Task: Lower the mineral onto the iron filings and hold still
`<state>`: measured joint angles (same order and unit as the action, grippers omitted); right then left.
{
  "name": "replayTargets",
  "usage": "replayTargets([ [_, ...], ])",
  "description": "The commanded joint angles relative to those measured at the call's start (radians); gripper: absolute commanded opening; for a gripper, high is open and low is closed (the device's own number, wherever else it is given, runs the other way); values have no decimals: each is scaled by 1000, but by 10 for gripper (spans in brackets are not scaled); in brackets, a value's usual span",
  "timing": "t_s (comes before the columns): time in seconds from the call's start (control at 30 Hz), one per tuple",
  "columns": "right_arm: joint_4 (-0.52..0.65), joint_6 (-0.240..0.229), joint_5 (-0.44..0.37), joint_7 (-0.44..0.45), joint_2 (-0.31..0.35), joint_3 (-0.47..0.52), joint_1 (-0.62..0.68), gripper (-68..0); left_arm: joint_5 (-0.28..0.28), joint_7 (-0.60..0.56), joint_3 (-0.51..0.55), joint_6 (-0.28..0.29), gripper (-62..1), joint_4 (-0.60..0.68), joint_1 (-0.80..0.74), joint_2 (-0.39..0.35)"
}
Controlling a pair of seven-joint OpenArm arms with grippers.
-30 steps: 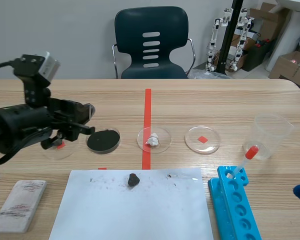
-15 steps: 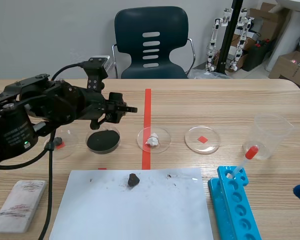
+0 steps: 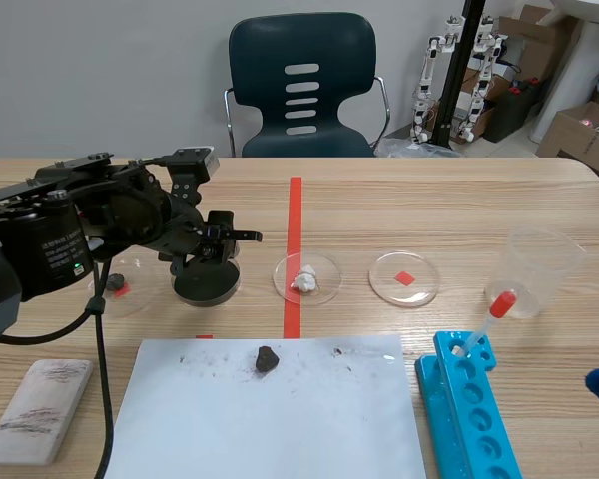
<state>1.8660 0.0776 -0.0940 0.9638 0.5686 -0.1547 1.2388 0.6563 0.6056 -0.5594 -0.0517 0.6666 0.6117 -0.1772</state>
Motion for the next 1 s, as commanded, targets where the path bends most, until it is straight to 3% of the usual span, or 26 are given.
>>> replayTargets([
  [0.0,20,0,-3,18,5,3,-4,4,6,6,15,-19,-539,16,15,2],
  [0.27,20,0,-3,18,5,3,-4,4,5,48,15,-76,-539,-14,15,2],
  [0.63,20,0,-3,18,5,3,-4,4,6,111,15,-85,-539,-19,18,2],
  [0.97,20,0,-3,18,5,3,-4,4,5,90,15,-95,-539,-56,28,8],
])
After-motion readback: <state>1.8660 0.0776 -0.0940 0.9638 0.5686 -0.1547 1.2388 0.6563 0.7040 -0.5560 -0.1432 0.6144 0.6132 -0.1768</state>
